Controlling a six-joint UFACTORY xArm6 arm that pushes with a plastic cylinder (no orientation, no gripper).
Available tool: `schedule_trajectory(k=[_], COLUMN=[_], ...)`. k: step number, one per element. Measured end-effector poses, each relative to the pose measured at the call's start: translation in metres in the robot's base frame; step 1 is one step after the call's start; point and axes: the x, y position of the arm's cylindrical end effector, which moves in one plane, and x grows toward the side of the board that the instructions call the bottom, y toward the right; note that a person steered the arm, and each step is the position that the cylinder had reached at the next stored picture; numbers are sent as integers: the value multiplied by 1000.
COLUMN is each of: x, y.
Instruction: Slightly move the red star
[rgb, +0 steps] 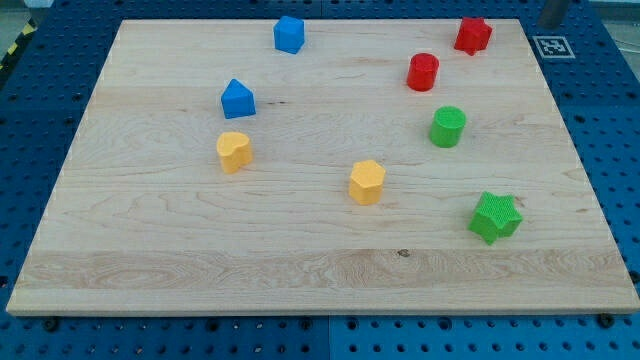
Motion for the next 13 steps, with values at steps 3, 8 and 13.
schedule_trajectory(k=[3,8,13], x=[16,49,60], y=[-16,-71,-128])
